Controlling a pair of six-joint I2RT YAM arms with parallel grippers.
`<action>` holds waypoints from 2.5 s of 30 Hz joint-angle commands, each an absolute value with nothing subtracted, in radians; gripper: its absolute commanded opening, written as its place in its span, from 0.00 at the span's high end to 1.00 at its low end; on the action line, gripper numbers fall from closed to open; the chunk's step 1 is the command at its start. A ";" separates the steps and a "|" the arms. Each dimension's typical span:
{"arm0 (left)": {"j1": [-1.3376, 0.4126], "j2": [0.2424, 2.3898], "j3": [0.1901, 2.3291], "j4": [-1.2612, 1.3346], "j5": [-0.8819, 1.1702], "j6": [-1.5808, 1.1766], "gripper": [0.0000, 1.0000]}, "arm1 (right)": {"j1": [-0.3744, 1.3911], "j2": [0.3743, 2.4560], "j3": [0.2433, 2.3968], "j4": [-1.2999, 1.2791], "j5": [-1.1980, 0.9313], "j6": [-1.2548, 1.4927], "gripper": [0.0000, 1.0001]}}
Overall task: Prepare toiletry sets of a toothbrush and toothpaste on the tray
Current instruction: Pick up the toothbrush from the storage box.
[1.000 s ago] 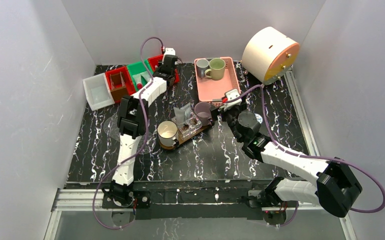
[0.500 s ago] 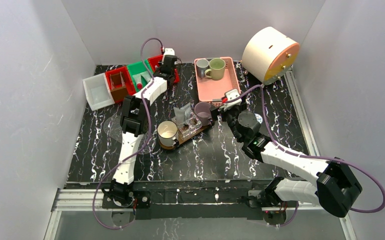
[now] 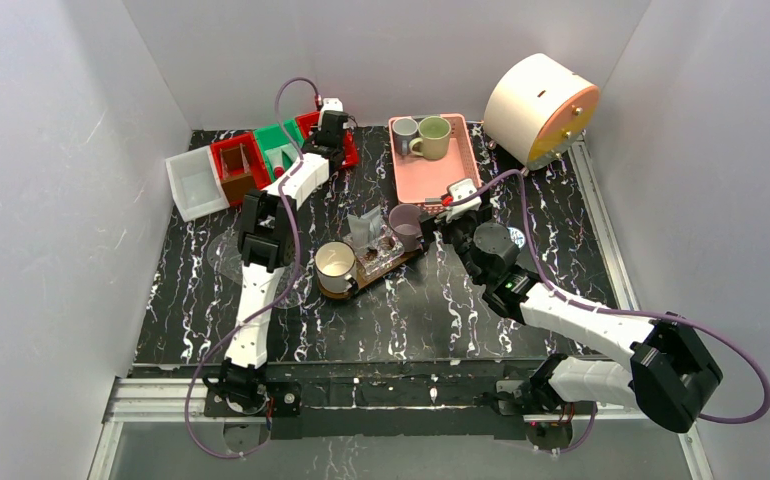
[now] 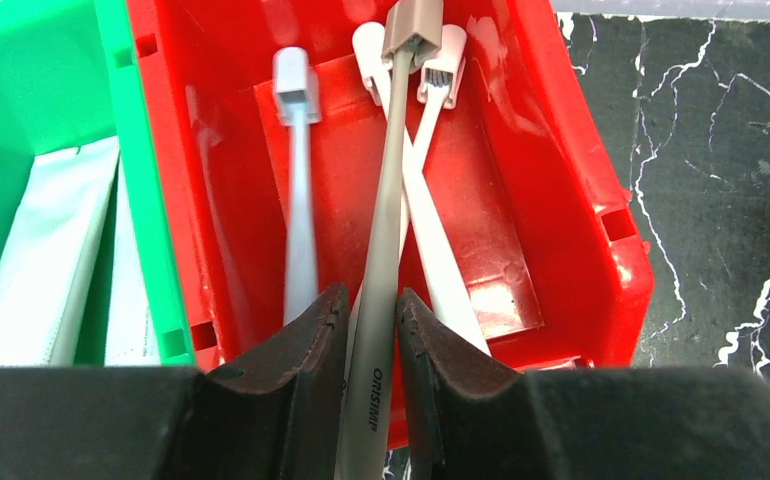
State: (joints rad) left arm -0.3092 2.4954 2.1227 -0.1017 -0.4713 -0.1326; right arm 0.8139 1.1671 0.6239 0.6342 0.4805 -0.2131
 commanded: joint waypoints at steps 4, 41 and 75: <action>-0.296 2.514 2.157 -0.155 -0.444 -0.153 0.81 | 0.818 1.165 0.640 0.673 0.493 -0.213 0.01; -0.296 1.958 1.607 0.305 -0.315 -0.166 1.00 | 0.818 1.106 0.692 0.578 0.446 -0.148 0.01; -0.343 1.069 0.802 0.561 0.180 0.287 1.00 | 0.816 0.985 1.126 -0.103 0.257 0.297 0.01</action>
State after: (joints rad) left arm -0.3157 1.1603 0.8417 0.5804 0.1509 0.1547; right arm 0.8139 0.9764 1.0508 -0.0536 0.3222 0.2142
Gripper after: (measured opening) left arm 0.163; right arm 0.985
